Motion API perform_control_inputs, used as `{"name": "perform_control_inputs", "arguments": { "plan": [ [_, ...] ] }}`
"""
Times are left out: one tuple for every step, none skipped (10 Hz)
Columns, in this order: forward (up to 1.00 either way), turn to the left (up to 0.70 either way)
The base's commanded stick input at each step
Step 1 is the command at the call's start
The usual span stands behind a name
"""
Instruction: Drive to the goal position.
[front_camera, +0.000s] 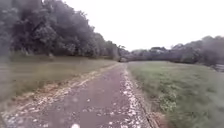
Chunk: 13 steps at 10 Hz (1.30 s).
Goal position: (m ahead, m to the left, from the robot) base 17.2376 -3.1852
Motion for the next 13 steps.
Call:
{"name": "perform_control_inputs", "arguments": {
  "plan": [
    [0.70,0.00],
    [0.70,0.00],
    [0.70,0.00],
    [0.70,0.00],
    [0.70,0.00],
    [0.70,0.00],
    [0.70,0.00],
    [0.70,0.00],
    [0.70,0.00],
    [0.70,0.00],
    [0.70,0.00],
    [0.70,0.00],
    [0.70,0.00]
  ]
}}
